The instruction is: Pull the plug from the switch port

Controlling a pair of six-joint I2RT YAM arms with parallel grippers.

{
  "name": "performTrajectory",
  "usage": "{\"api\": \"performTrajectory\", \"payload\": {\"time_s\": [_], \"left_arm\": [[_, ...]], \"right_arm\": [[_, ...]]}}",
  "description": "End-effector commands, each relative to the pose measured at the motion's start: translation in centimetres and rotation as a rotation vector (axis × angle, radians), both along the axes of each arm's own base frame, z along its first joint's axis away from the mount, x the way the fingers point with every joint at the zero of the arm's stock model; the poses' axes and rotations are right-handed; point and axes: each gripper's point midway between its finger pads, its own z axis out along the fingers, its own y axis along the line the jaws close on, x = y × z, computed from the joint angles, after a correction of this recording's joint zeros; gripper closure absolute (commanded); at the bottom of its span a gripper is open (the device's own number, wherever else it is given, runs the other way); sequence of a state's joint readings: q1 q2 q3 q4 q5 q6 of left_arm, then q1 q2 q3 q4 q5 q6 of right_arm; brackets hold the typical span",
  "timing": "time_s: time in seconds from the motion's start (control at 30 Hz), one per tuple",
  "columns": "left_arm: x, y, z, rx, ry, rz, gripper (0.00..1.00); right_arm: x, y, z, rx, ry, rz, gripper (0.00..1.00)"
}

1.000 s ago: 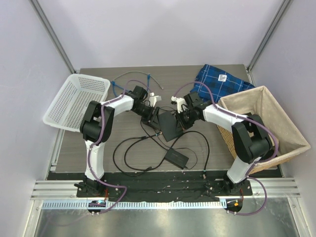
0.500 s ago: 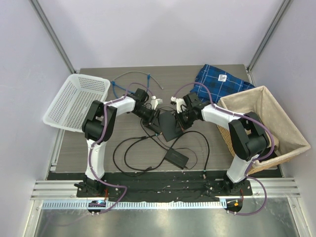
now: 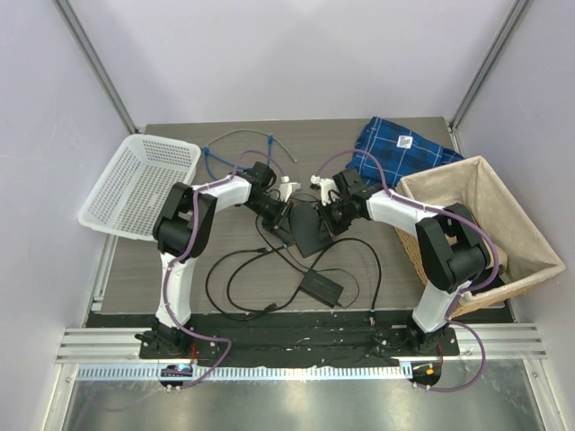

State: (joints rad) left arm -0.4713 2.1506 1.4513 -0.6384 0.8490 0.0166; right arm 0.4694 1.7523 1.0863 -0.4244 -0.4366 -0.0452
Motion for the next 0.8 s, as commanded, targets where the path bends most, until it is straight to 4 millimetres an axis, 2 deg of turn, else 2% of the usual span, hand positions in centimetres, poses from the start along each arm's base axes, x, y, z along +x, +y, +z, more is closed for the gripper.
{"api": "performTrajectory", "payload": {"time_s": [0.0, 0.03, 0.13, 0.17, 0.23, 0.33, 0.43, 0.5, 0.6, 0.63, 0.7, 0.73, 0.77], "left_arm": [[-0.3, 0.6, -2.3, 0.078, -0.018, -0.031, 0.96], [-0.2, 0.7, -2.4, 0.088, -0.019, -0.028, 1.00], [0.7, 0.8, -1.8, 0.107, -0.044, -0.038, 1.00], [1.8, 0.4, -1.2, 0.100, -0.079, -0.046, 1.00], [2.5, 0.6, -1.0, 0.120, -0.106, -0.052, 1.00], [1.2, 0.3, -1.4, 0.102, -0.058, -0.070, 1.00], [-2.0, 0.4, -2.5, 0.121, 0.025, -0.100, 1.00], [-2.6, 0.4, -2.5, 0.119, 0.046, -0.101, 1.00], [-2.0, 1.0, -2.8, 0.150, 0.019, -0.120, 1.00], [-0.3, 1.0, -2.1, 0.151, -0.026, -0.114, 1.00], [1.0, 1.4, -1.5, 0.158, -0.034, -0.108, 1.00], [2.7, 1.7, -1.1, 0.155, -0.060, -0.084, 1.00], [3.0, 2.1, -1.1, 0.162, -0.066, -0.093, 1.00]], "right_arm": [[-0.3, -1.1, -1.5, -0.064, 0.005, -0.016, 0.99], [-0.3, -1.1, -1.5, -0.065, 0.007, -0.017, 0.99], [-0.2, -1.1, -1.5, -0.066, 0.004, -0.016, 0.99], [-0.2, -1.1, -1.5, -0.066, 0.004, -0.016, 0.99], [-0.2, -1.1, -1.6, -0.068, 0.005, -0.015, 0.99], [-0.3, -1.2, -1.8, -0.070, 0.011, -0.017, 0.99], [-0.1, -1.2, -1.7, -0.074, -0.001, -0.013, 0.99], [0.0, -1.3, -1.7, -0.077, -0.003, -0.015, 0.99], [-0.3, -1.4, -1.9, -0.080, 0.003, -0.013, 0.99], [-0.3, -1.4, -2.0, -0.082, 0.005, -0.012, 0.99], [-0.3, -1.5, -2.0, -0.083, 0.007, -0.013, 0.99], [-0.3, -1.4, -2.0, -0.083, 0.004, -0.011, 0.99], [-0.3, -1.4, -1.9, -0.084, 0.000, -0.009, 0.99]]}}
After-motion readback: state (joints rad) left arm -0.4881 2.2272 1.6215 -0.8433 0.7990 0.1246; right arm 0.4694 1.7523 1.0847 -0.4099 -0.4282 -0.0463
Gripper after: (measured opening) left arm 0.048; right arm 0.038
